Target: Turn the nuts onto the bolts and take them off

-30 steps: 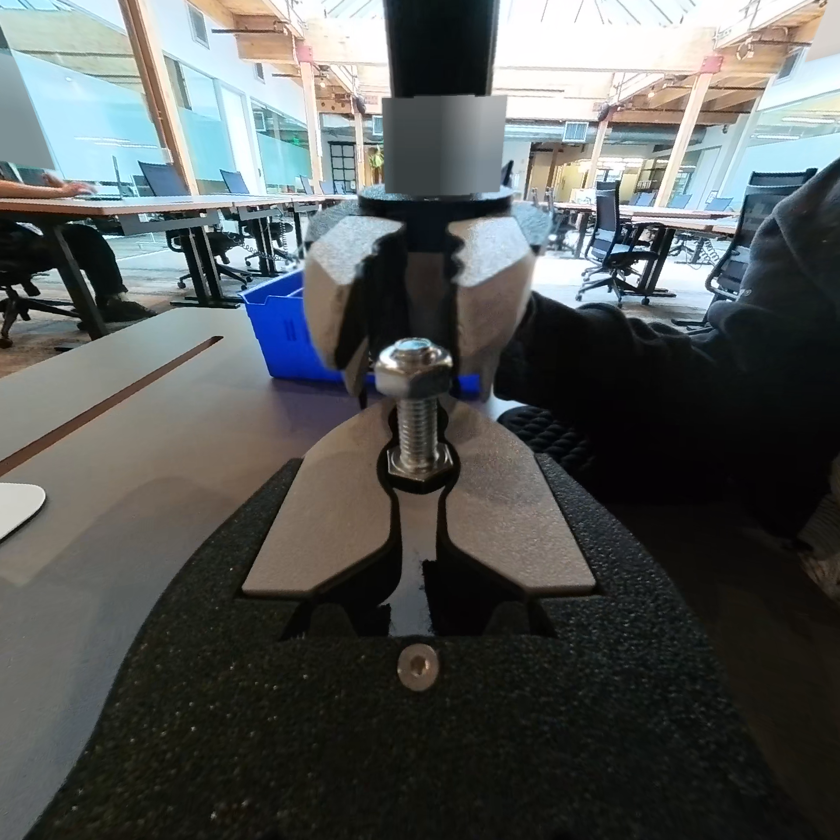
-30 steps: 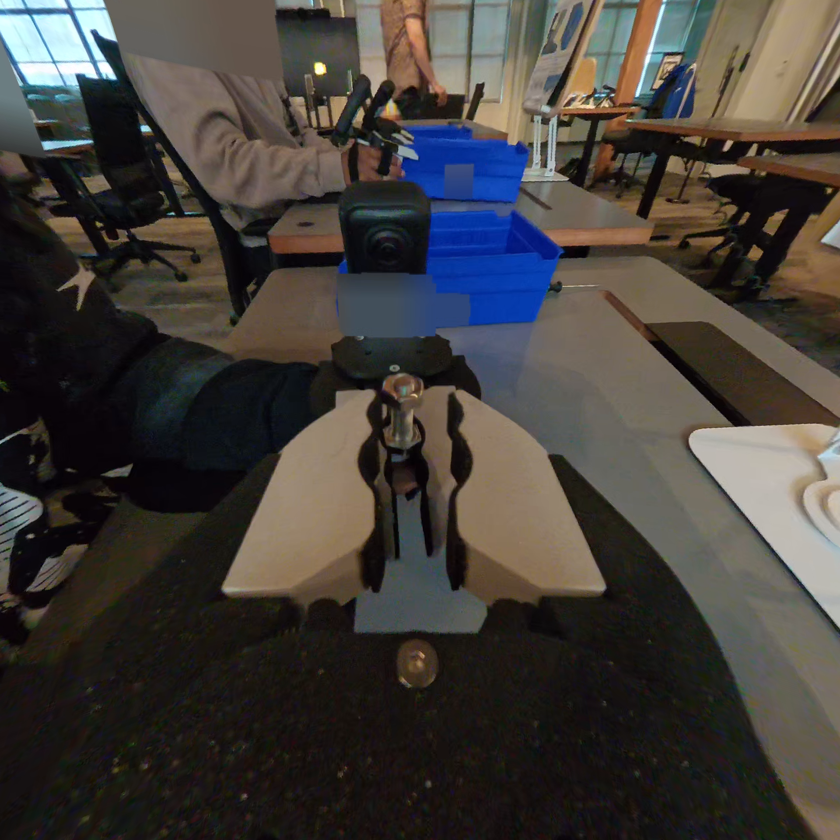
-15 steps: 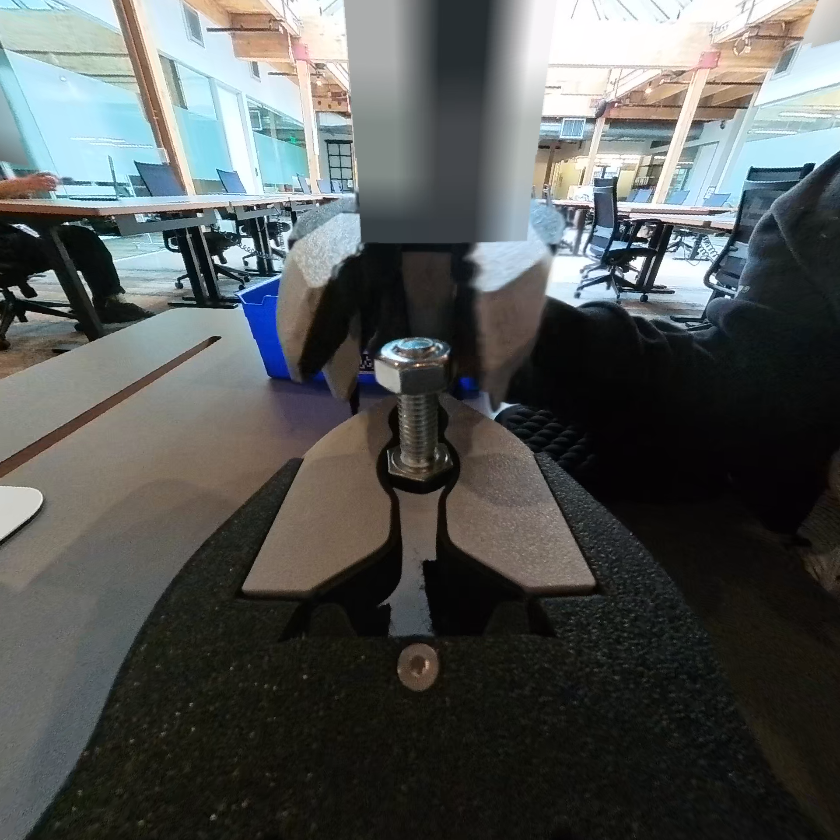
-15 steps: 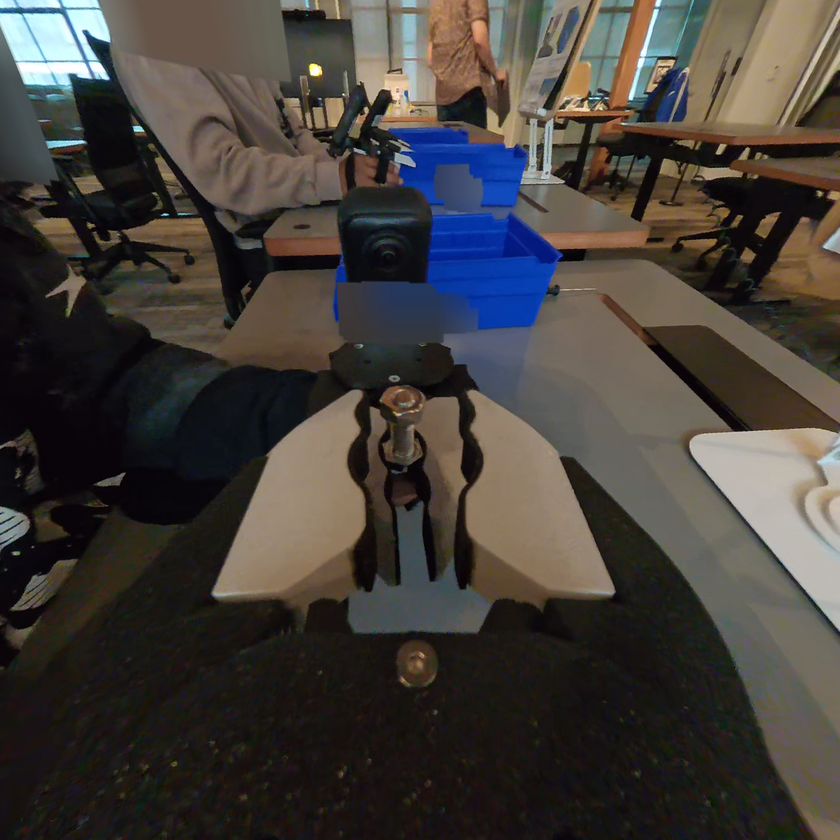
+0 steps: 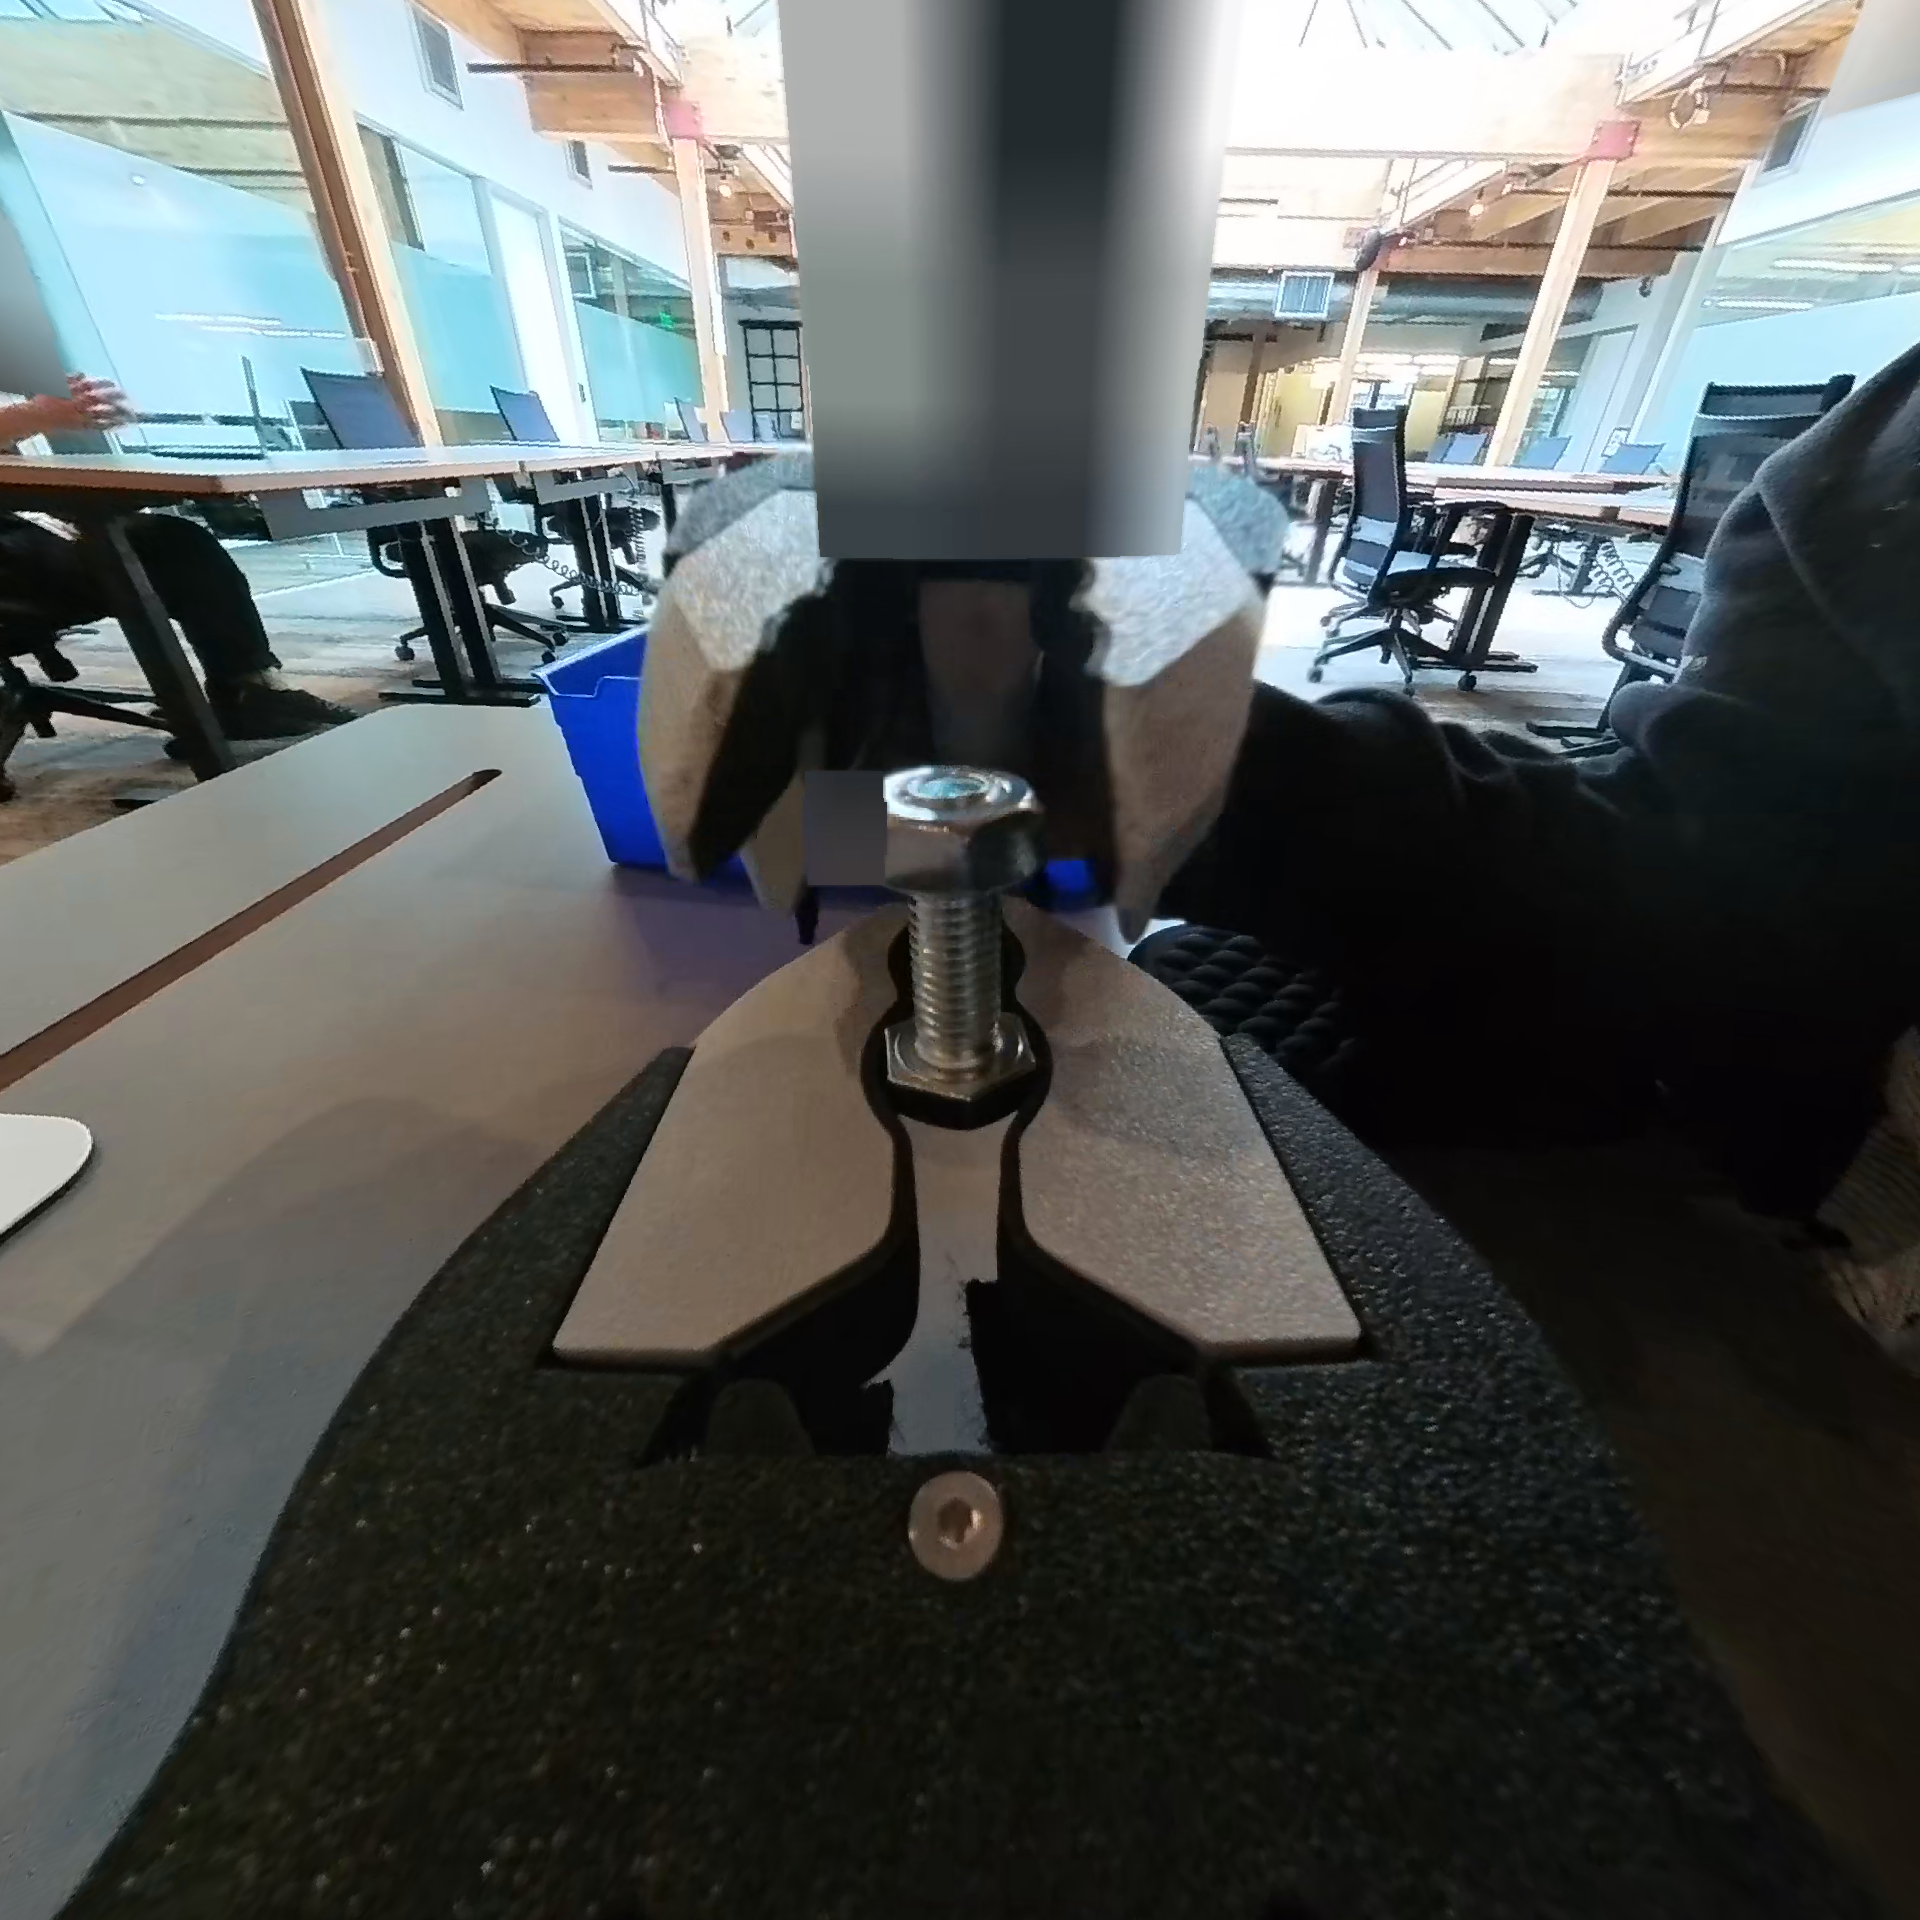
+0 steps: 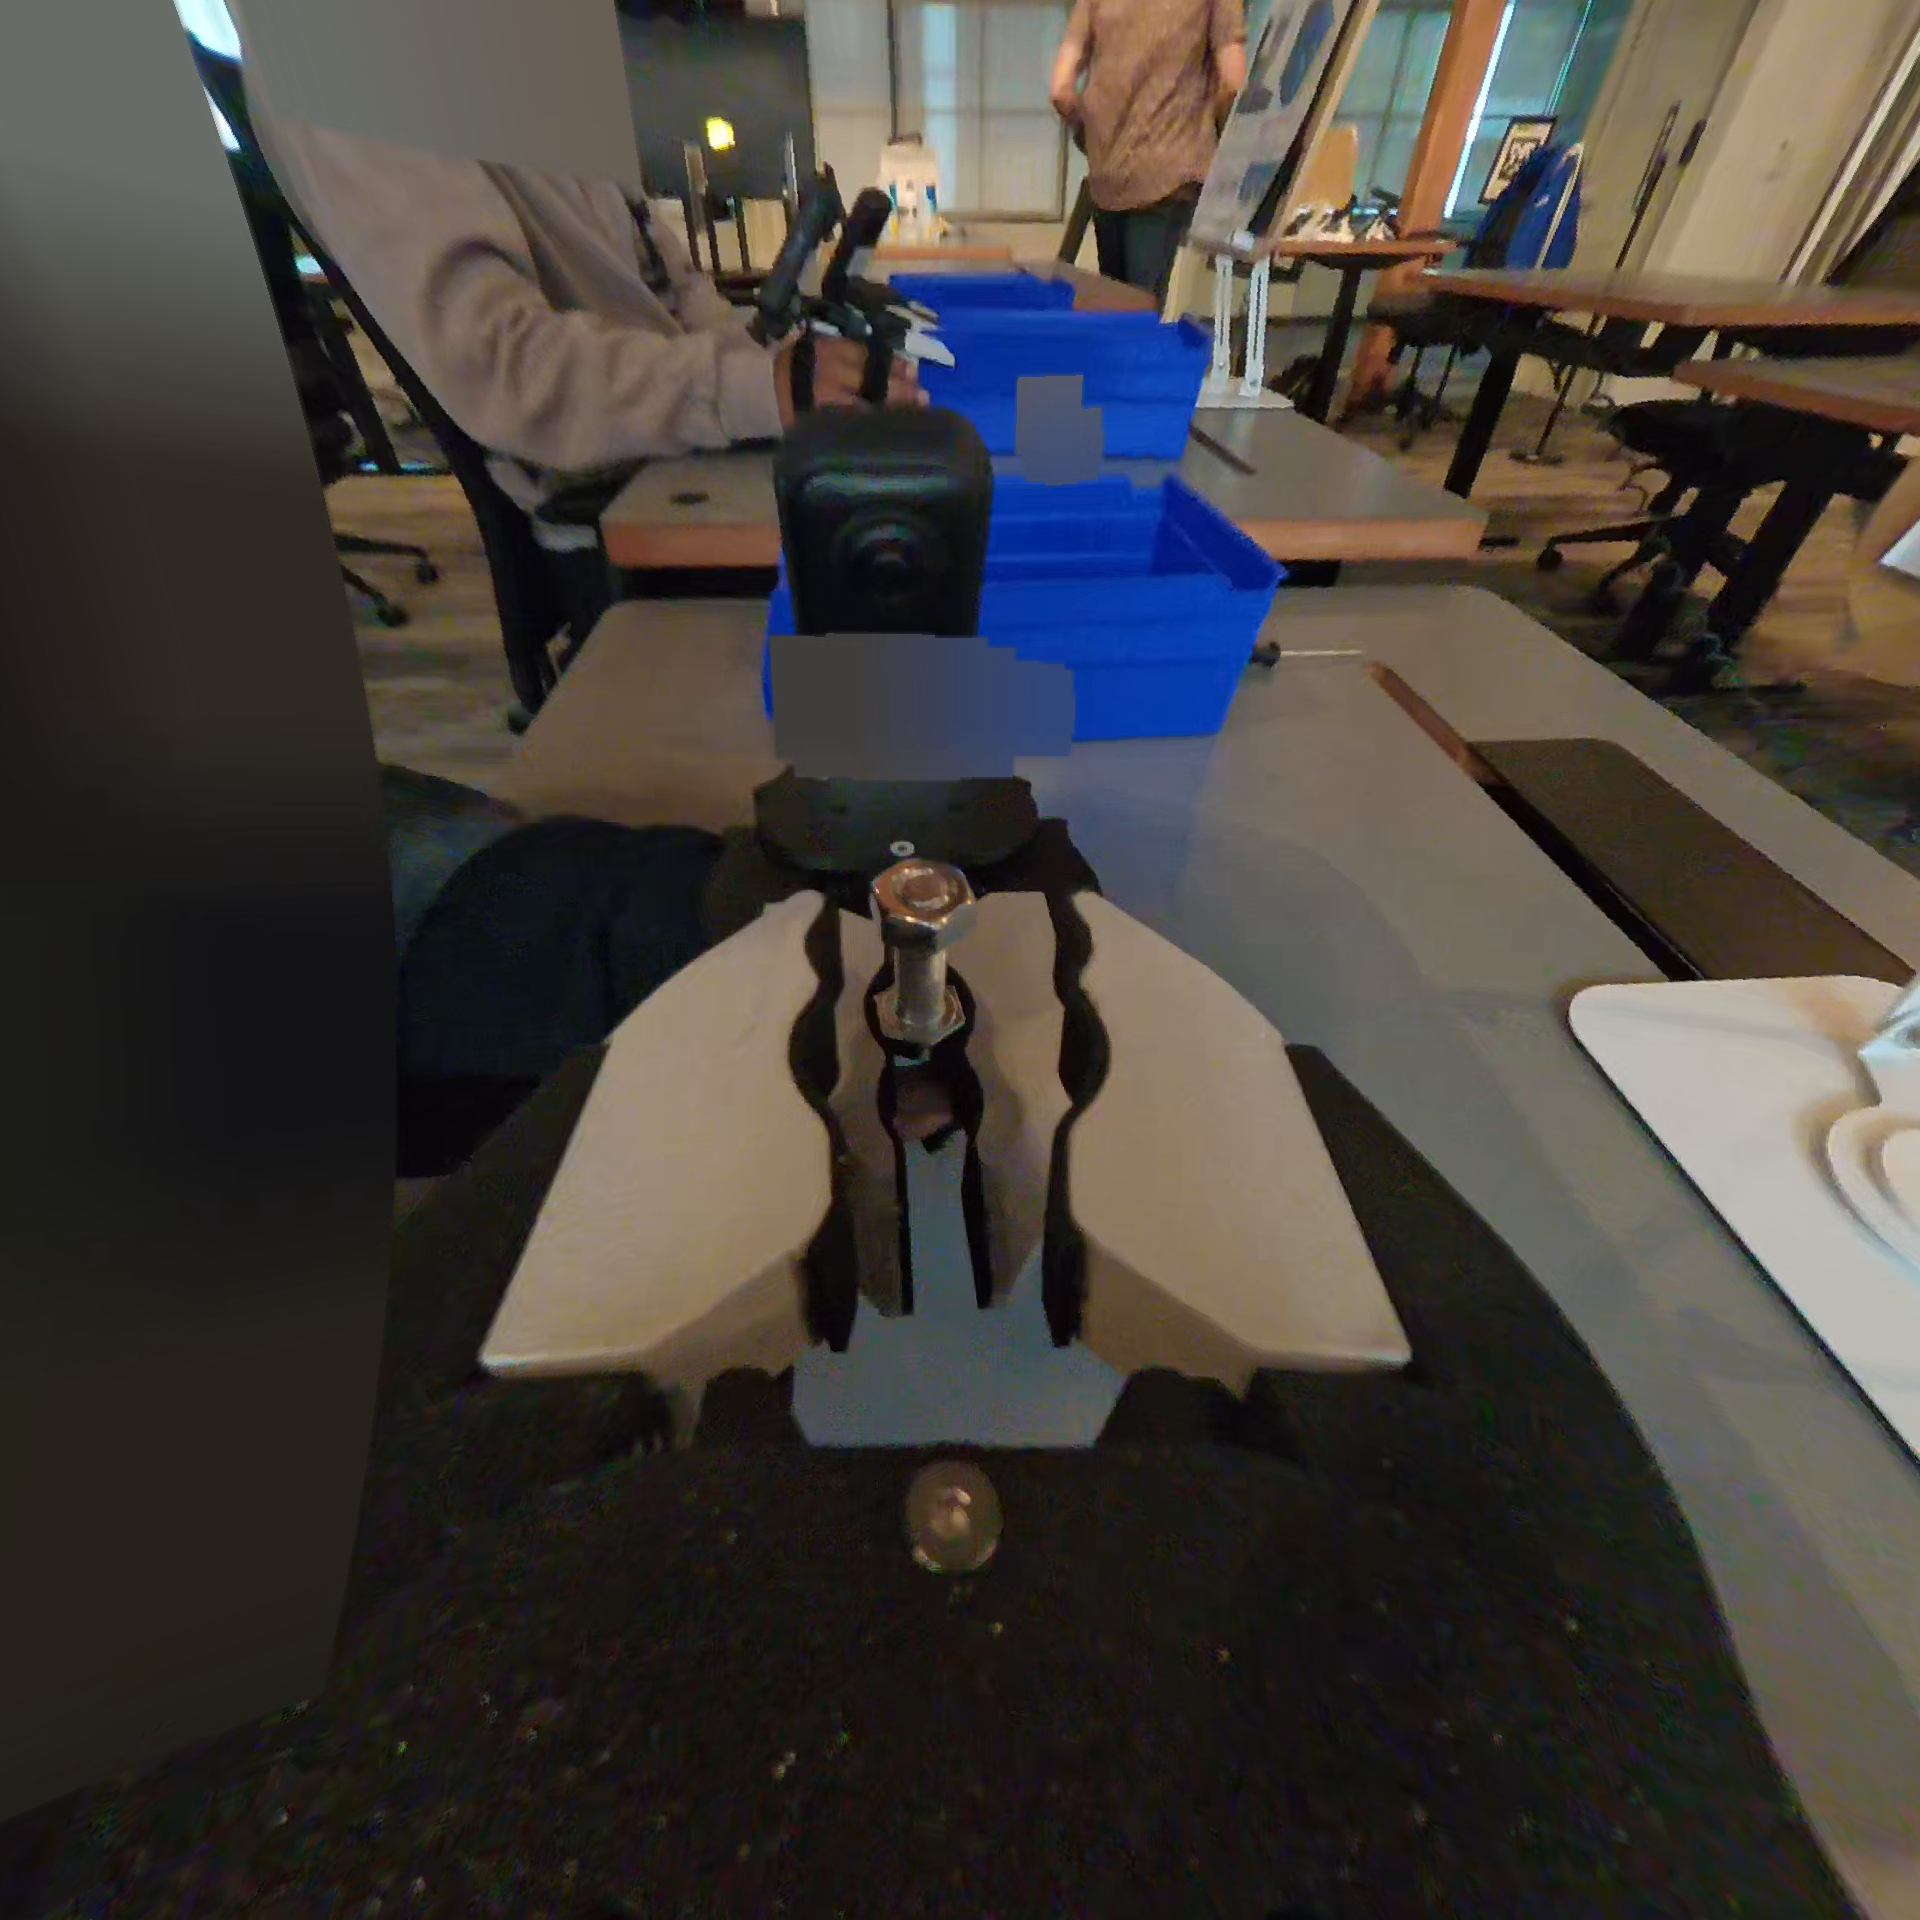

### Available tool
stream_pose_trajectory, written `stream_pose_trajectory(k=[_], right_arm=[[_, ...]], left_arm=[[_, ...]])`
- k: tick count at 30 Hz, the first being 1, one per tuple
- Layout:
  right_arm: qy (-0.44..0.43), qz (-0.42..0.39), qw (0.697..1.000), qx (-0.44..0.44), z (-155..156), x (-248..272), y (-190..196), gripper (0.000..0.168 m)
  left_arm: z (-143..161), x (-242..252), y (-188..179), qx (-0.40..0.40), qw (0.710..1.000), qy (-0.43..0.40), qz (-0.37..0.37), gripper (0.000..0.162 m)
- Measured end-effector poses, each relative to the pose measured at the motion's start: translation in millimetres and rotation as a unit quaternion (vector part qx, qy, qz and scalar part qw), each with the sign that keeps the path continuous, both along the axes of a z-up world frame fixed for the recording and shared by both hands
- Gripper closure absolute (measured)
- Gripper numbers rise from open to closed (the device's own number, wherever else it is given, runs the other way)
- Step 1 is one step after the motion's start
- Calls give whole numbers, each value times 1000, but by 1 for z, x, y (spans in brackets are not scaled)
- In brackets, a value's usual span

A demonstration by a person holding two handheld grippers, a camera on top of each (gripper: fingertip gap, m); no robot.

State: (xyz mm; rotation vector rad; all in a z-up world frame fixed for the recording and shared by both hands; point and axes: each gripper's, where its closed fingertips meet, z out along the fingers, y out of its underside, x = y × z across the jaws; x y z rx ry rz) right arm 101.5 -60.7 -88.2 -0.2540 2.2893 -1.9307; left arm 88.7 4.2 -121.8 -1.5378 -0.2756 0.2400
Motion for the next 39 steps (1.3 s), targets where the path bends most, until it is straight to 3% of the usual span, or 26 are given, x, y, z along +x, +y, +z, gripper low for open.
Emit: stream_pose_trajectory(k=[2, 4, 7, 12, 13, 17, 18, 19, 20, 23, 26, 28, 30, 33, 34, 35, 39], right_arm=[[0, -4, 1000, -3, 1, -5, 5, 138], [-5, -22, 1000, -13, 4, -15, 15, 168], [-8, -27, 999, -35, 13, -20, 25, 168], [-11, -5, 1000, -26, 11, -2, 6, 117], [-7, -7, 1000, -19, 8, -1, 1, 116], [-5, -20, 1000, -10, 4, -7, 3, 130], [-8, -19, 1000, -12, 5, -10, 9, 140], [-7, -38, 999, -17, 6, -19, 15, 162], [-7, -51, 998, -26, 9, -26, 21, 168], [-12, -40, 998, -51, 19, -23, 27, 167], [-17, -4, 999, -50, 19, -6, 15, 135], [-10, 7, 999, -30, 12, 3, 5, 126], [-1, 6, 1000, -18, 6, 6, -2, 128], [-1, -3, 1000, -14, 5, -1, 3, 144], [-3, -3, 1000, -14, 5, -4, 8, 151], [-3, -25, 1000, -16, 6, -14, 13, 168], [-16, -37, 998, -46, 16, -23, 26, 167]], left_arm=[[1, 0, 0, 2, 1000, 1, 0, 152], [2, 0, -2, 8, 1000, 1, 1, 150], [2, 0, -1, 5, 1000, 1, 2, 149], [-2, 0, 1, -6, 1000, 1, 0, 151], [-1, 0, 1, -5, 1000, 1, 0, 152], [-1, 0, 0, -2, 1000, 1, 1, 149], [0, -1, -1, 2, 1000, 0, 1, 150], [2, 0, -1, 6, 1000, 2, 0, 150], [2, 0, -2, 7, 1000, 3, 0, 150], [1, 0, -1, 4, 1000, 1, -1, 149], [0, 0, 1, 0, 1000, 2, -2, 150], [0, 0, 0, 0, 1000, 2, -1, 151], [0, 0, 0, 1, 1000, 2, -1, 152], [1, 0, 0, 2, 1000, 2, -1, 151], [1, -1, -1, 5, 1000, -1, 0, 149], [2, 0, -2, 9, 1000, 0, -1, 150], [2, 0, -1, 7, 1000, 2, -1, 150]])
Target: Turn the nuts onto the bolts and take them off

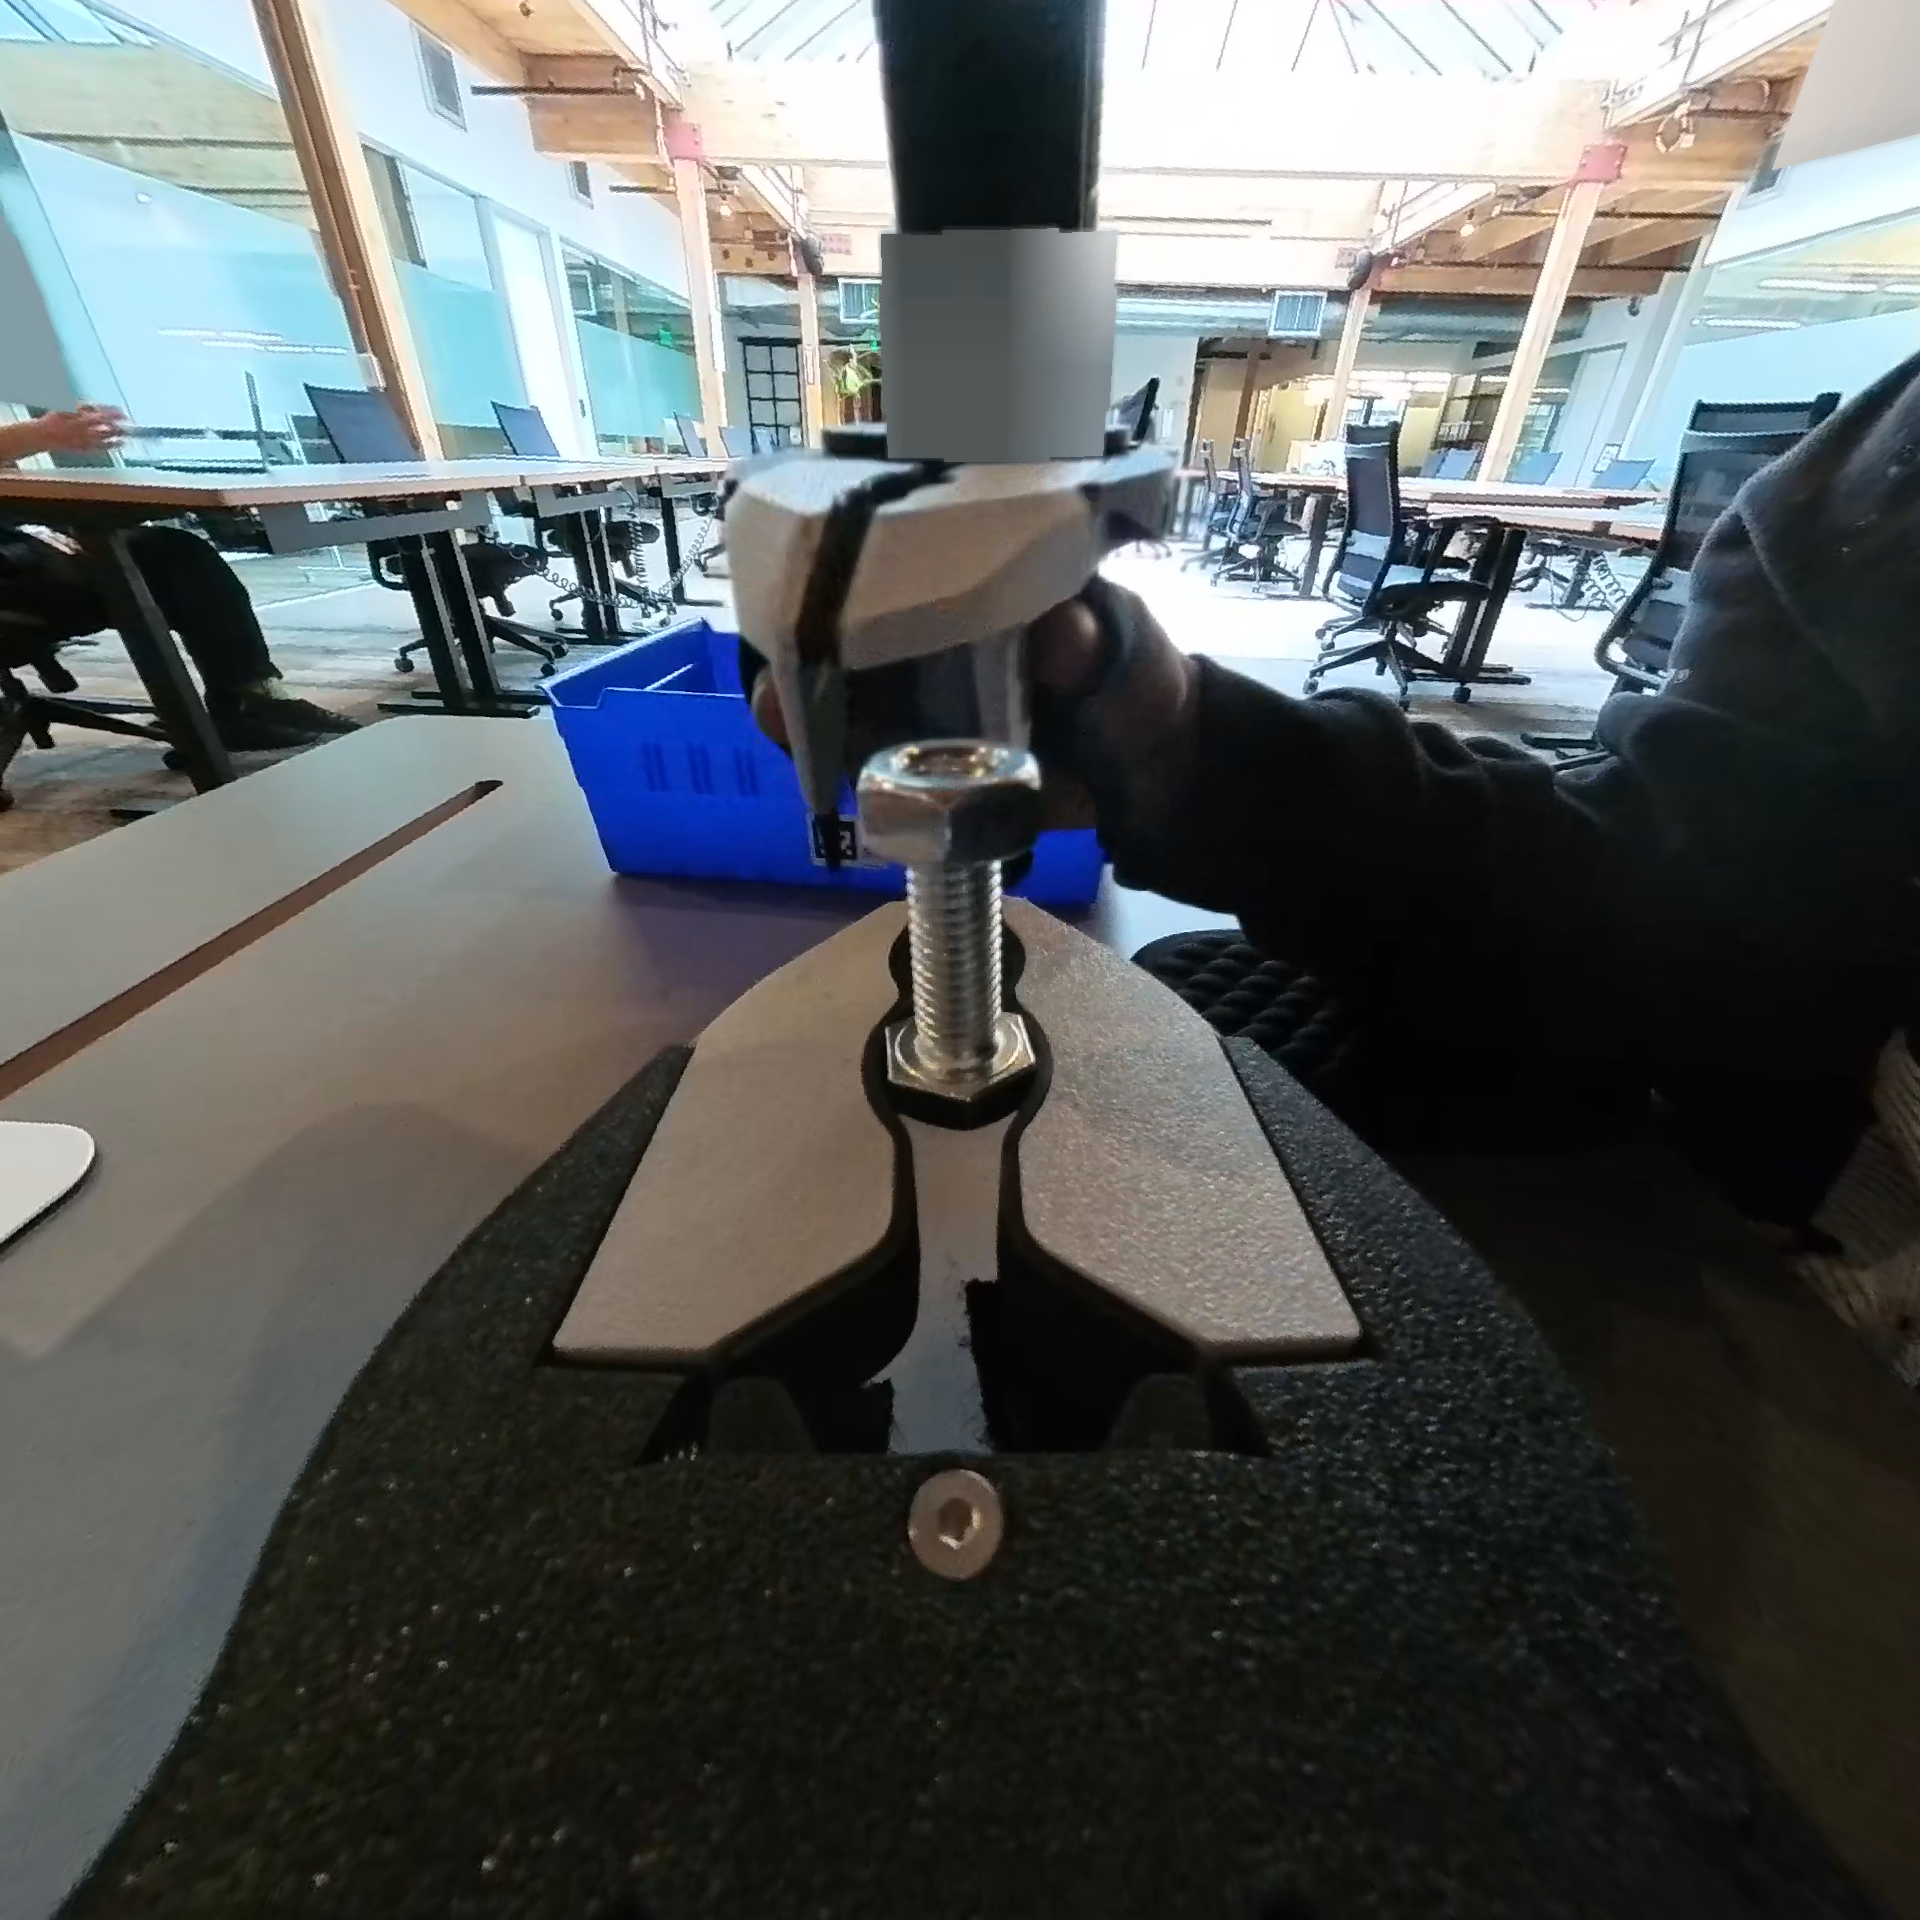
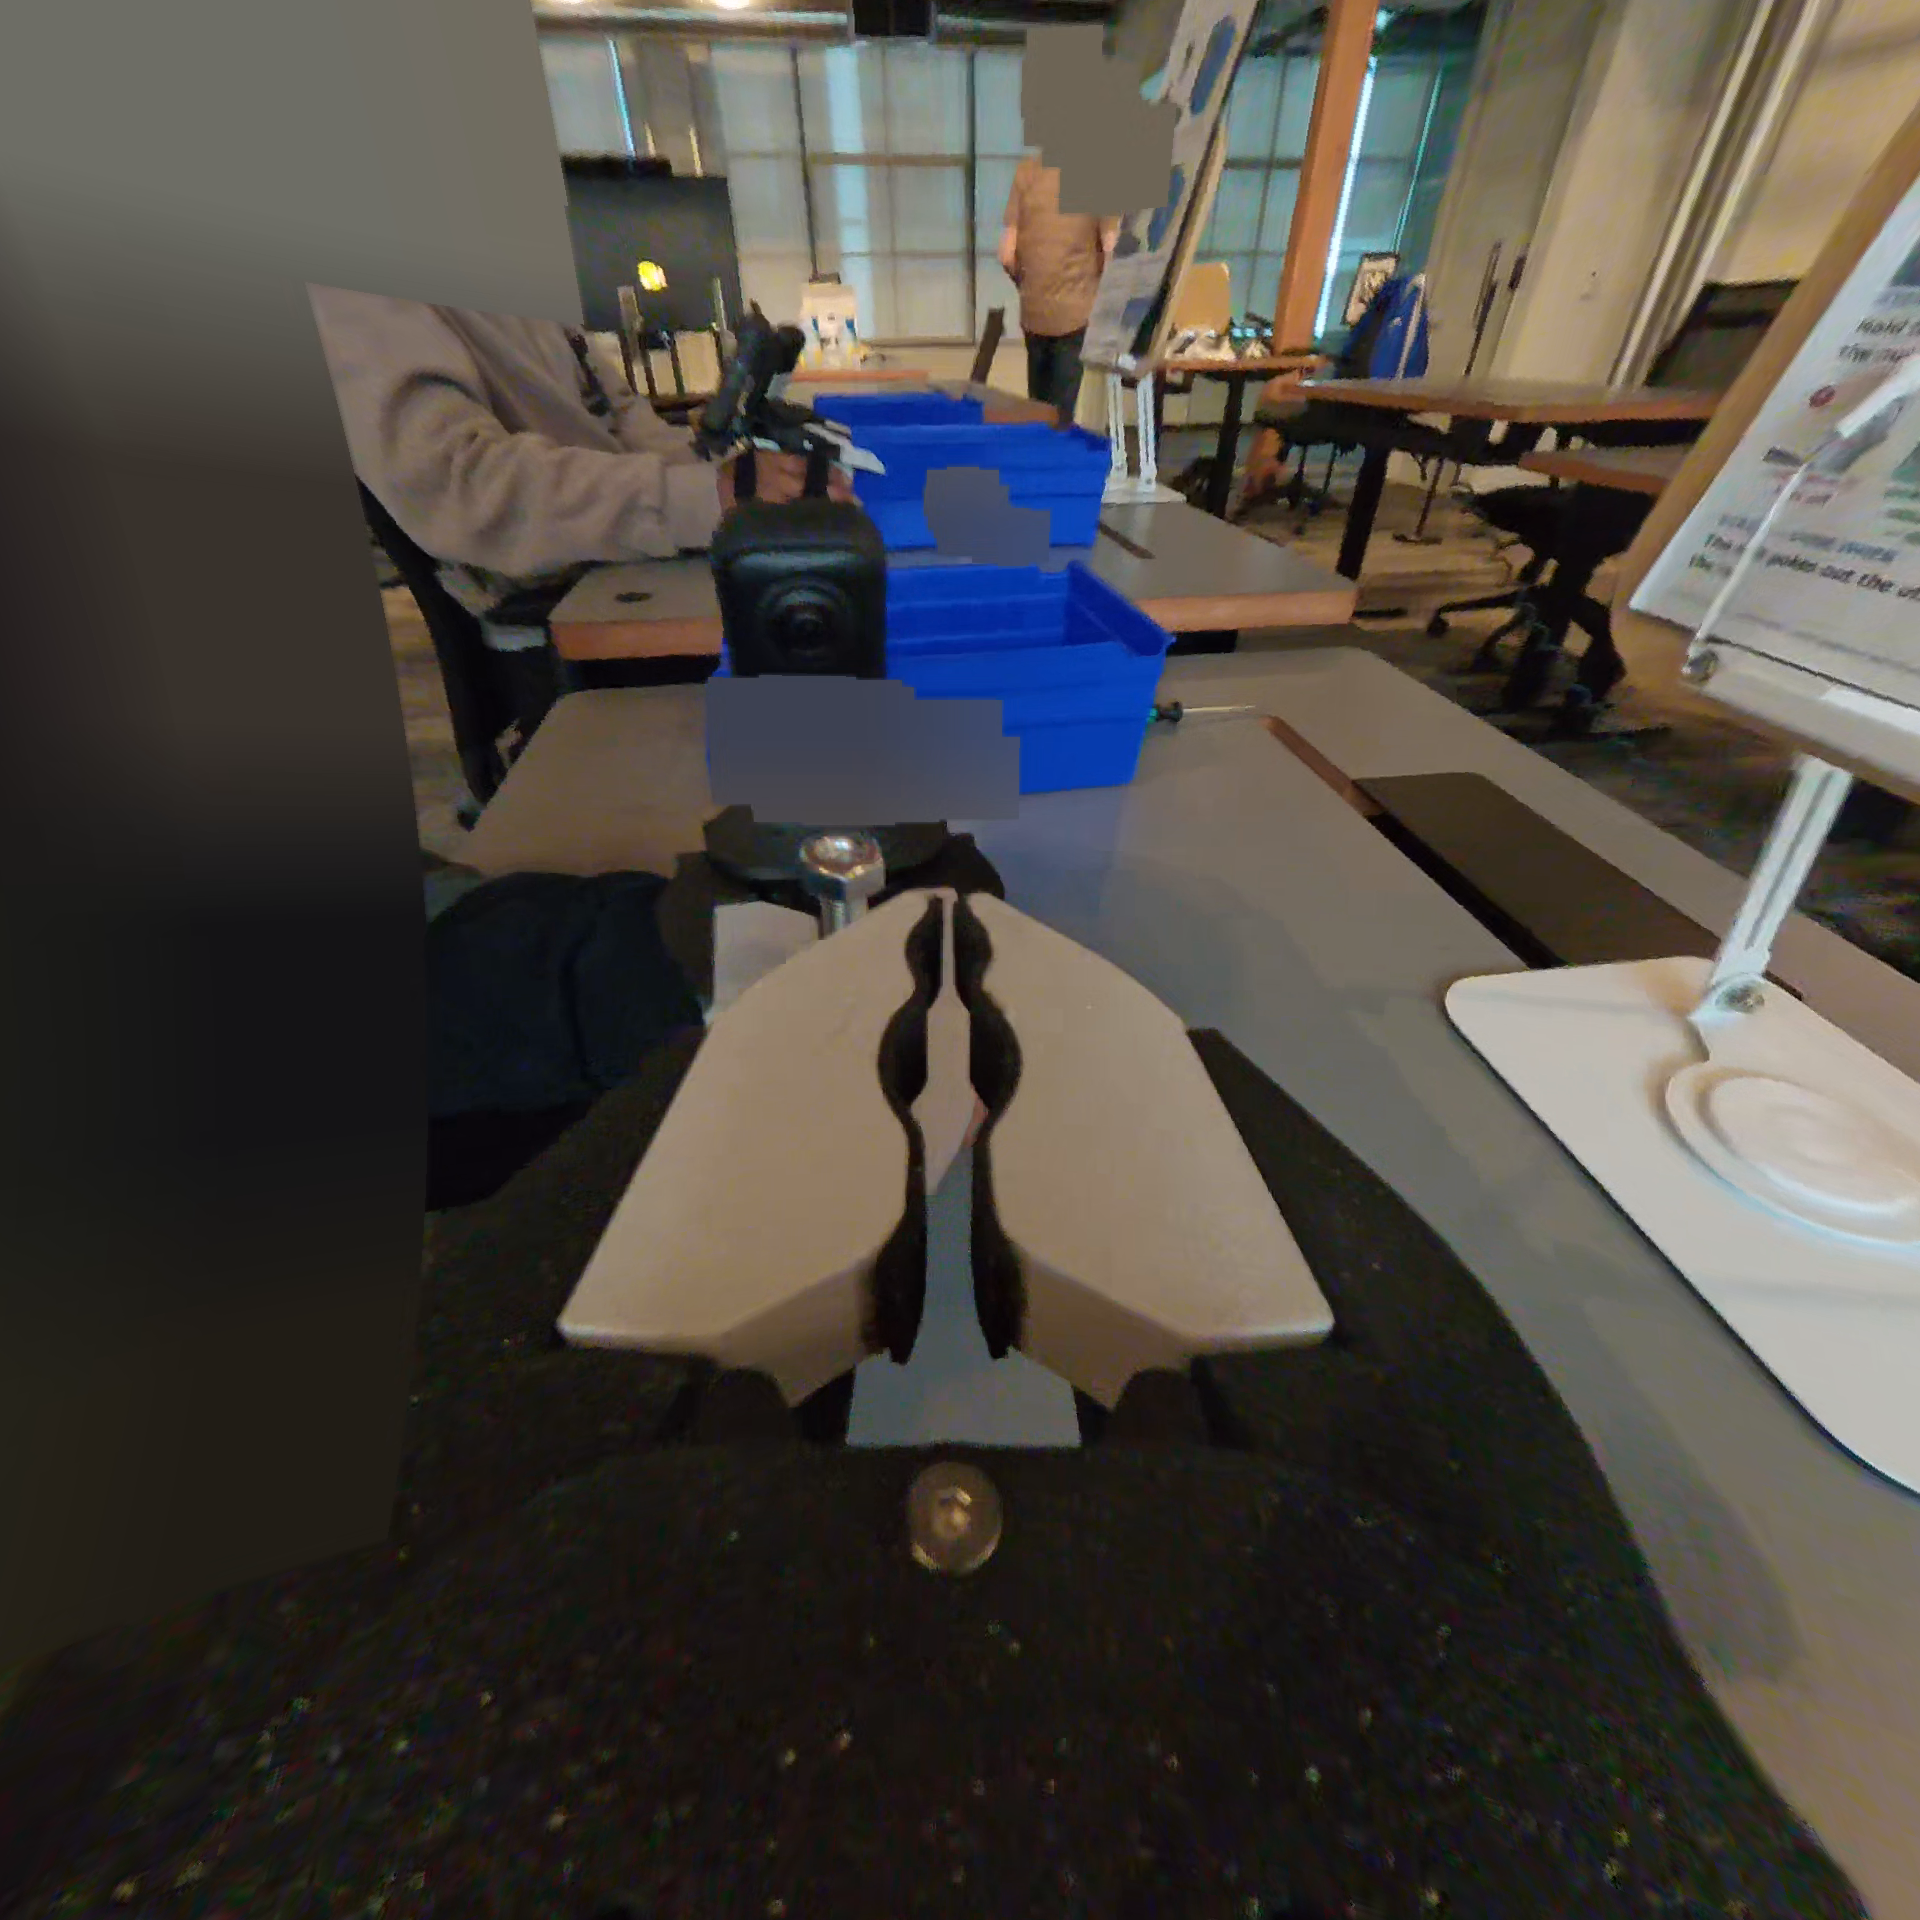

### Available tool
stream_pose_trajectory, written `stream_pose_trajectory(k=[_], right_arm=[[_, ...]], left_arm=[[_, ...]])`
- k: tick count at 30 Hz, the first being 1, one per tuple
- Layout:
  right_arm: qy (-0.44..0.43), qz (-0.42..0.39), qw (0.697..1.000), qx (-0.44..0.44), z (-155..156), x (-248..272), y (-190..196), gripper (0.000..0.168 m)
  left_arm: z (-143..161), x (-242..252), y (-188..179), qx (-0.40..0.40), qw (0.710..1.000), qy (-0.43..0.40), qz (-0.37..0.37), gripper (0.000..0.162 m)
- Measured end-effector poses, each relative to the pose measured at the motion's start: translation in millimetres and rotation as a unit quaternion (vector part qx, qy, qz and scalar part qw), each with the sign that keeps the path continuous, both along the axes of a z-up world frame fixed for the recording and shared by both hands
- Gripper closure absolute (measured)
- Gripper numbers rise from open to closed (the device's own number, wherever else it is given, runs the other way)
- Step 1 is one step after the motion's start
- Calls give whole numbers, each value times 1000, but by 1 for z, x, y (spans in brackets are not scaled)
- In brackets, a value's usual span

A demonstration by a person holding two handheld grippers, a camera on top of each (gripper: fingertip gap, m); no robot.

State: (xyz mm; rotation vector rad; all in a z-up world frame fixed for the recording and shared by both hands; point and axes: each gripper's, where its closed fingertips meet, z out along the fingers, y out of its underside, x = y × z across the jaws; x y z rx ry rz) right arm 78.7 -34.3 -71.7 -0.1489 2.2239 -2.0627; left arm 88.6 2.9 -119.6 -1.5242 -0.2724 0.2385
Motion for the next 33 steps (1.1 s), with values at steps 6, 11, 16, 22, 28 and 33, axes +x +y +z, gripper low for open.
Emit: stream_pose_trajectory(k=[6, 11, 16, 22, 28, 33], right_arm=[[7, 38, 999, 23, -9, 25, -27, 117], [7, 28, 999, 31, -12, 18, -23, 135], [-3, -11, 1000, -4, 1, -4, 1, 168], [2, 29, 1000, 12, -4, 20, -21, 124], [4, 27, 1000, 10, -5, 22, -27, 139], [18, -5, 1000, 0, 0, 2, -4, 168]], left_arm=[[-2, 0, 1, -5, 1000, 0, -2, 152], [-1, 1, 1, -4, 1000, 0, -2, 149], [1, 1, -1, 2, 1000, 1, -2, 150], [-1, 2, 2, -4, 1000, 1, -4, 152], [-1, 2, 2, -4, 1000, 2, -5, 151], [1, 2, 0, 0, 1000, 4, -3, 150]])
